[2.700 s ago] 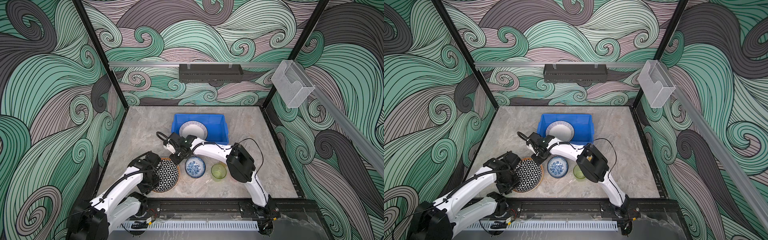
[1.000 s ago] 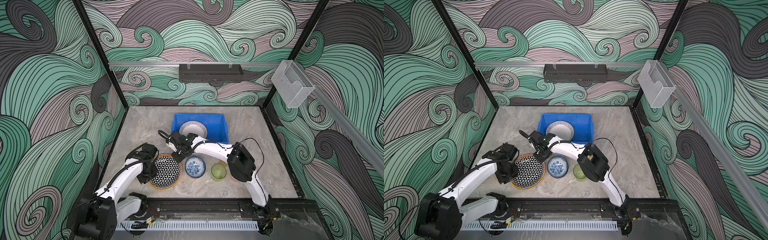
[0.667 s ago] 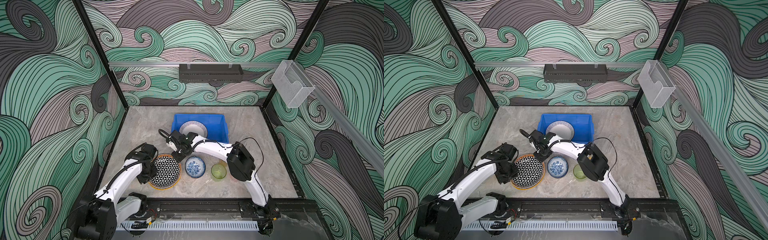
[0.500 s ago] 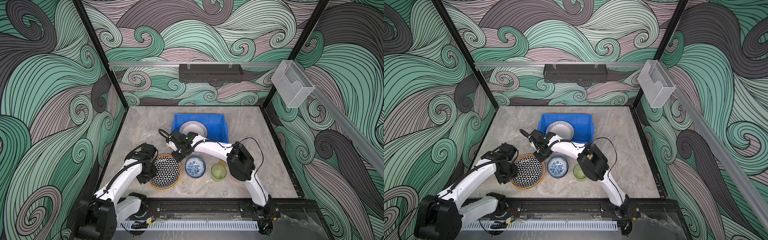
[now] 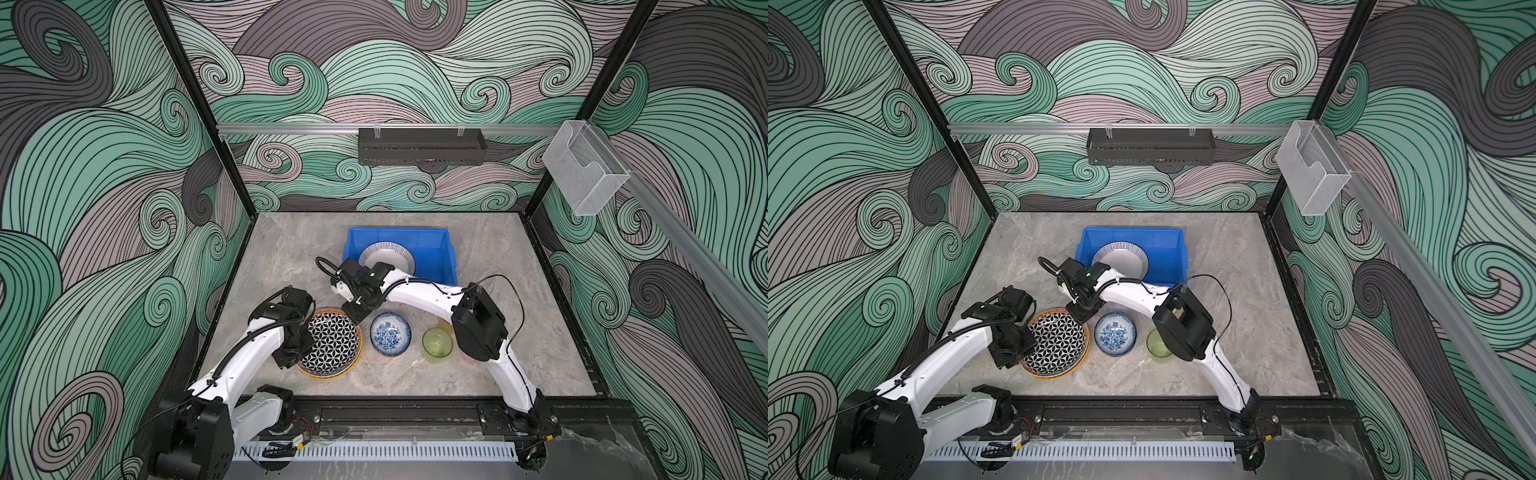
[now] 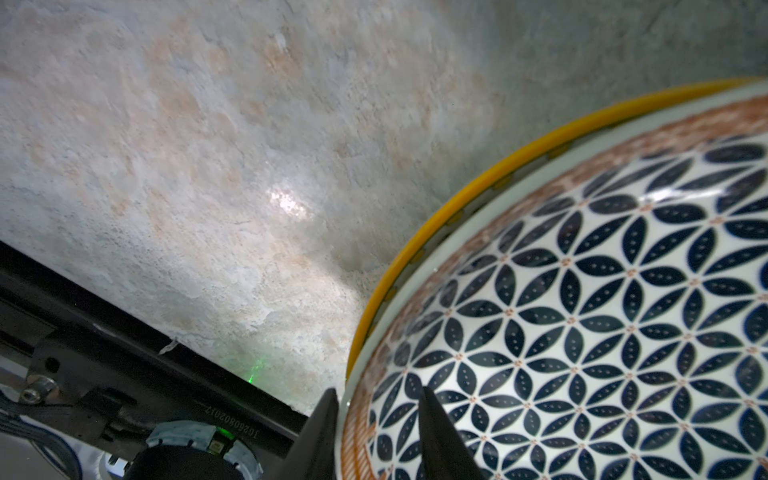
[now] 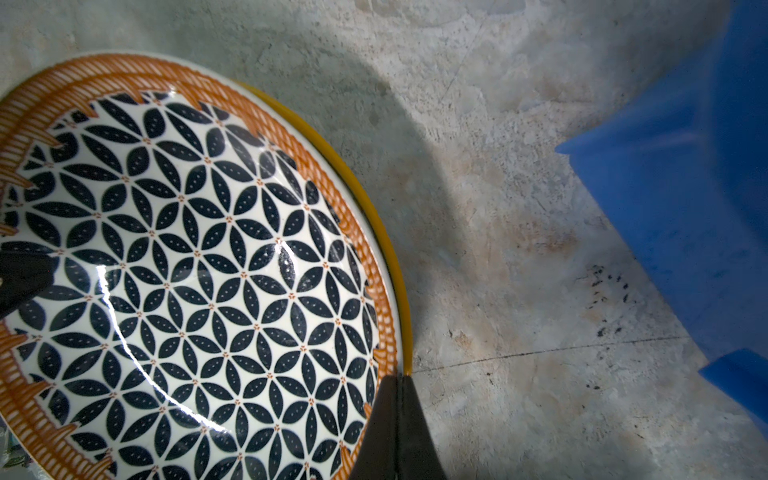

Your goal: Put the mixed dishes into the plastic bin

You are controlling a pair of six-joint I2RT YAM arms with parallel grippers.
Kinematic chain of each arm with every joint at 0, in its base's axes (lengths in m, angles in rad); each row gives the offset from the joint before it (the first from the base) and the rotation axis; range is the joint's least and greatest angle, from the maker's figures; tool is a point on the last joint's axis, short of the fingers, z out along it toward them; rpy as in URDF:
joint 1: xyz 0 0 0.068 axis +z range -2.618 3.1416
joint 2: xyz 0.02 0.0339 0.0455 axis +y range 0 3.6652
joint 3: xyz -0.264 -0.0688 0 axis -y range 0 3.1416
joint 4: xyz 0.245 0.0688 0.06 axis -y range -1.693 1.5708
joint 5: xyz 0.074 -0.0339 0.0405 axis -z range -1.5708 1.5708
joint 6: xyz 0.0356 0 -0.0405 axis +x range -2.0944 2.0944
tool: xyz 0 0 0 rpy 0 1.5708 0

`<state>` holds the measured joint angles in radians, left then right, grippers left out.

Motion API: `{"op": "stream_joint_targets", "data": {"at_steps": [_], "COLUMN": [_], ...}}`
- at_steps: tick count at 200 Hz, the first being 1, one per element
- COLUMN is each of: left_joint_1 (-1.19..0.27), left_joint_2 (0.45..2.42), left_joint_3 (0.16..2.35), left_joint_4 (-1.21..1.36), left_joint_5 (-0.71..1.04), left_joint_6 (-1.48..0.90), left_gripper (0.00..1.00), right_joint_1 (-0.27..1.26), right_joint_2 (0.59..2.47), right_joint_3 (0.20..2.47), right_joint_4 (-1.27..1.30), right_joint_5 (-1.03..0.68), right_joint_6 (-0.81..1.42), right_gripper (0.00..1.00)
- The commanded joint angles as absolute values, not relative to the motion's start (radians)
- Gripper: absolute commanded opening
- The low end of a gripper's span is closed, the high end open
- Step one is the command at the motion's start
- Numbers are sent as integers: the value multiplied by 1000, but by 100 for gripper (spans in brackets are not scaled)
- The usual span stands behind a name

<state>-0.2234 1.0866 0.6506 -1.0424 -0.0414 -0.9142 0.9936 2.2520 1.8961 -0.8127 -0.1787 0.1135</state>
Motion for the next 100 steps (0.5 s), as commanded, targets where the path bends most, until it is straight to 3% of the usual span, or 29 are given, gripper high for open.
{"op": "stream_joint_targets", "data": {"at_steps": [1,100], "left_joint_1": [-219,-215], "left_joint_2": [1085,1104], "left_joint_3": [658,649], "left_joint_4": [-989,-997], "left_joint_5": [-21,0], "left_joint_6": [-934,-949], "left_gripper": [33,33], "right_joint_1": [1039,1048], "right_joint_2": [2338,2358], "right_joint_3": [1867,1882], "right_joint_4": [-875,-891], "right_joint_5": [-281,-301], "right_joint_6": [92,82], "right_gripper": [4,4]}}
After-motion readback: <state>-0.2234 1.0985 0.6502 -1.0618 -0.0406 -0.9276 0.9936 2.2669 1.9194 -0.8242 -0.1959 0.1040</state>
